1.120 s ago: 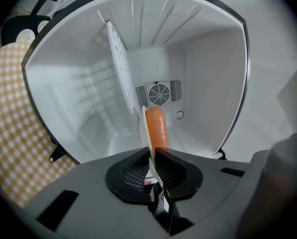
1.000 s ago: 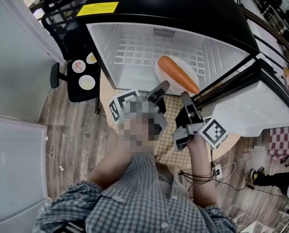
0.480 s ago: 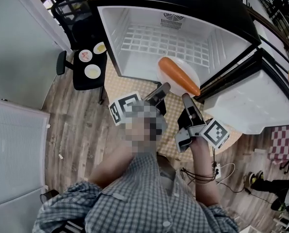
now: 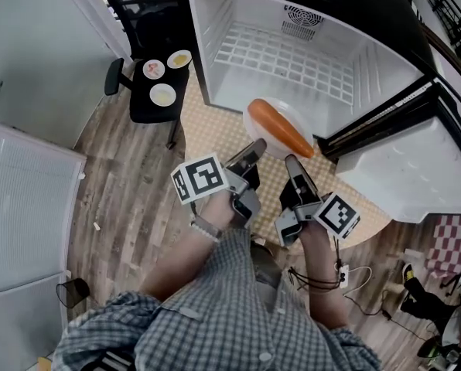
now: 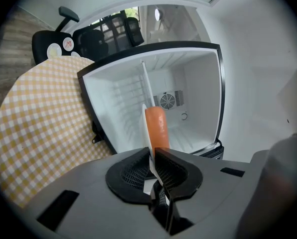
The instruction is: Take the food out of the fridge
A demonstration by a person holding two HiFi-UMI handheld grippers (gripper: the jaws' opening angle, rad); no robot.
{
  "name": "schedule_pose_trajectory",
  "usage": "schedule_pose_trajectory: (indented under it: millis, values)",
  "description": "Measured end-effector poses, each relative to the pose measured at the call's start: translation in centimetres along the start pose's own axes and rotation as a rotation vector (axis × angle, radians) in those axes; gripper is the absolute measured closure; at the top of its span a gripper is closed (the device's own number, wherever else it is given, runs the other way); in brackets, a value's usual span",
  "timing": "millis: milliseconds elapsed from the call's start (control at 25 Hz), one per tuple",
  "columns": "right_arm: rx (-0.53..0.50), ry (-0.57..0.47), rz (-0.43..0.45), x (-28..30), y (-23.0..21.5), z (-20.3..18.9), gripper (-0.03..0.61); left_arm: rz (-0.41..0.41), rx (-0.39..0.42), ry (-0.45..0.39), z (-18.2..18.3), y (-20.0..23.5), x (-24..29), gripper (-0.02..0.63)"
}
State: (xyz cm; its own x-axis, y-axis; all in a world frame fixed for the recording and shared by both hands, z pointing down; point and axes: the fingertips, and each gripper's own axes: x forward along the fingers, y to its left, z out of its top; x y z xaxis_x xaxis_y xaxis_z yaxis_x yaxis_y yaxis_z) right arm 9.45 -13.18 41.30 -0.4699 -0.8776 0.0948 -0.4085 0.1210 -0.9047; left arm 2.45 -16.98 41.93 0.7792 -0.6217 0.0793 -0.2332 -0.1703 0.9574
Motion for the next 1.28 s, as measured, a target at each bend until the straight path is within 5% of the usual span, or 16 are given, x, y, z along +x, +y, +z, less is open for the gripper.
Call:
schedule_pose_trajectory:
  millis: [880,1280]
  values:
    - [0.016,0.212,-0.181,-0.9,-8.9,-7.3,0.528,0.195,-0.092,-0.019,-4.2,10.3,-3.6,0.572]
    - [0.114,0.248,-0.222,0.1,-11.8,-9.8,0.528,0.271,-0.137,-0.010,-5.0,14.6,-3.9,0.571]
